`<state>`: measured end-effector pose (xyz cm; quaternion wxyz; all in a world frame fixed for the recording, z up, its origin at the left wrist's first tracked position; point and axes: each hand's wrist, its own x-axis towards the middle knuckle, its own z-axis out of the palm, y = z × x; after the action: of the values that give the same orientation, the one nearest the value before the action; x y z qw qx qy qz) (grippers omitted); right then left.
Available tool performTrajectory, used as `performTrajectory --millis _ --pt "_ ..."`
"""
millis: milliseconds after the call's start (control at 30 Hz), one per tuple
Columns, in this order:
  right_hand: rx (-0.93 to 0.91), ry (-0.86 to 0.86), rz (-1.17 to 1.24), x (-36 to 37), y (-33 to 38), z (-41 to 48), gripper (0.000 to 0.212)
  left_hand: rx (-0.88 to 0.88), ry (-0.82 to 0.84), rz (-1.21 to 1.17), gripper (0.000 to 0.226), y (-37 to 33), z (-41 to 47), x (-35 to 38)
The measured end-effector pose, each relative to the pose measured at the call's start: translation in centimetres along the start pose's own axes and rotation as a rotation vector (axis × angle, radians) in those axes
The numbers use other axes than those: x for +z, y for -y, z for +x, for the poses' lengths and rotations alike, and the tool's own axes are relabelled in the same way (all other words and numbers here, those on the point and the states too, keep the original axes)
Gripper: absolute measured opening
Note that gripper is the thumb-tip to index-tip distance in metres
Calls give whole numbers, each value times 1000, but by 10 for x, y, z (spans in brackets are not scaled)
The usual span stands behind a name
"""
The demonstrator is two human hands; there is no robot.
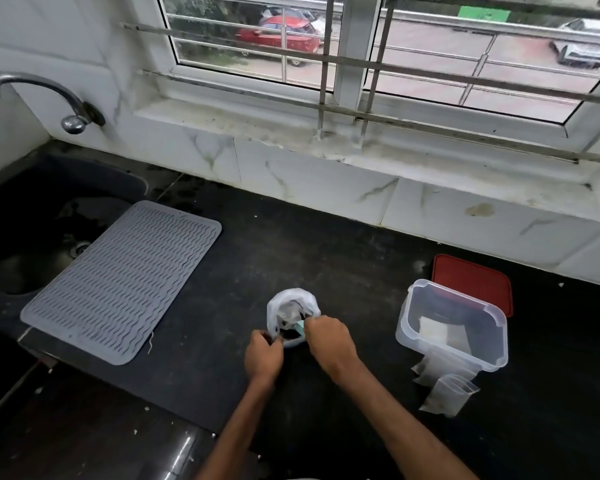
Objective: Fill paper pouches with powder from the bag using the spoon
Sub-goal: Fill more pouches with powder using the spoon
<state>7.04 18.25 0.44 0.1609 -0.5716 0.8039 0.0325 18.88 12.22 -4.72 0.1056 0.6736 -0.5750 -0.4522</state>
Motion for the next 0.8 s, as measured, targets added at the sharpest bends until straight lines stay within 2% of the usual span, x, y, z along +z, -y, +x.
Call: performTrajectory --millis 133,333,467,600,800 --pt "74 -29 105 7 2 -1 21 13 21 -207 9 2 3 2" --pt "332 -91 609 20 -8 5 21 15 210 -434 27 6 13 8" --pt "428 -69 890 20 -18 5 19 46 255 -457 26 -4 12 6" --pt "482 -67 1051 19 -23 2 13 103 182 -412 19 -11 11 1" --pt "595 -45 1219 21 -23 1 12 310 279 -183 7 -11 7 3"
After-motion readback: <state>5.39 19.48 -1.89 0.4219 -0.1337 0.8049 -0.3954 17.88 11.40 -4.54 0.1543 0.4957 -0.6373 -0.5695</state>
